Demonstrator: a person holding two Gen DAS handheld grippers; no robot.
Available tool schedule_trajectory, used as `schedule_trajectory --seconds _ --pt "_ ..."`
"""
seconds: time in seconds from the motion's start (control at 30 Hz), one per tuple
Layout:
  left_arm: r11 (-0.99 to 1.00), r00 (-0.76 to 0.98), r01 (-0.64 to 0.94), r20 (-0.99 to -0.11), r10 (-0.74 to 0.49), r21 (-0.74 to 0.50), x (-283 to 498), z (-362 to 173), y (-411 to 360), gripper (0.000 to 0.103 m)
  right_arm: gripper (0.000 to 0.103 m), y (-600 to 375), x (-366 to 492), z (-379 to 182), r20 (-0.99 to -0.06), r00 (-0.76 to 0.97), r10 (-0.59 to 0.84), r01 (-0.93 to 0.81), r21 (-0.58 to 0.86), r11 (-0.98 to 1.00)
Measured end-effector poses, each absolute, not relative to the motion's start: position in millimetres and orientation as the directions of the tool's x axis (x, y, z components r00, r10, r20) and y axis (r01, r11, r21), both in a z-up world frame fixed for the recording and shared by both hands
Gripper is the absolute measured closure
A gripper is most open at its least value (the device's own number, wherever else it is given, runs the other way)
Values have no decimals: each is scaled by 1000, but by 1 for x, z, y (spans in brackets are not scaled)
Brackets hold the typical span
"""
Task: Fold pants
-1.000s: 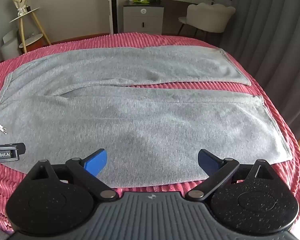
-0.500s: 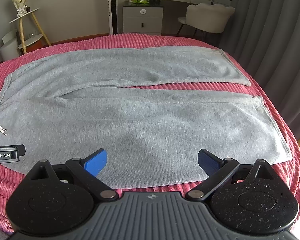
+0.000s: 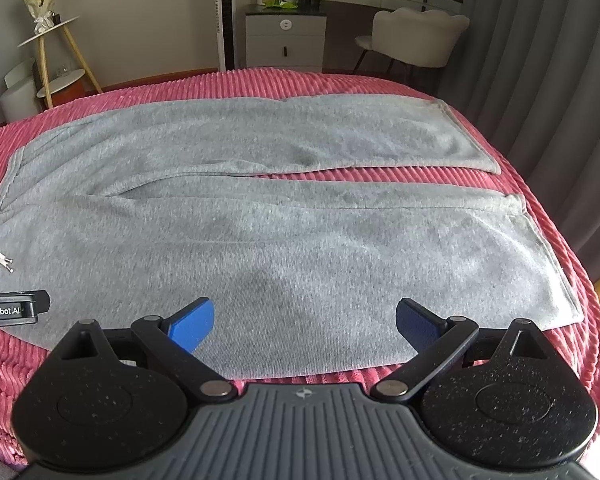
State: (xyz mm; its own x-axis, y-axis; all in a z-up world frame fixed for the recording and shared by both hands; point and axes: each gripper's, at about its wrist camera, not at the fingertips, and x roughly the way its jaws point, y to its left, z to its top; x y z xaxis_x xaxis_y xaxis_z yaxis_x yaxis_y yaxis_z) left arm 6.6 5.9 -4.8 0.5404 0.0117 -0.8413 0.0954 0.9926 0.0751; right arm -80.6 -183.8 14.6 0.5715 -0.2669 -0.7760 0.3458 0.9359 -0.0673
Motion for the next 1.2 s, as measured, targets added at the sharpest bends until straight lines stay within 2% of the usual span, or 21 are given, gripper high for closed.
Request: schedule_trajectory --seconds 1.2 --pt "995 527 73 -850 22 71 9 -6 10 0 5 -184 -80 15 -774 571 -275 346 -77 935"
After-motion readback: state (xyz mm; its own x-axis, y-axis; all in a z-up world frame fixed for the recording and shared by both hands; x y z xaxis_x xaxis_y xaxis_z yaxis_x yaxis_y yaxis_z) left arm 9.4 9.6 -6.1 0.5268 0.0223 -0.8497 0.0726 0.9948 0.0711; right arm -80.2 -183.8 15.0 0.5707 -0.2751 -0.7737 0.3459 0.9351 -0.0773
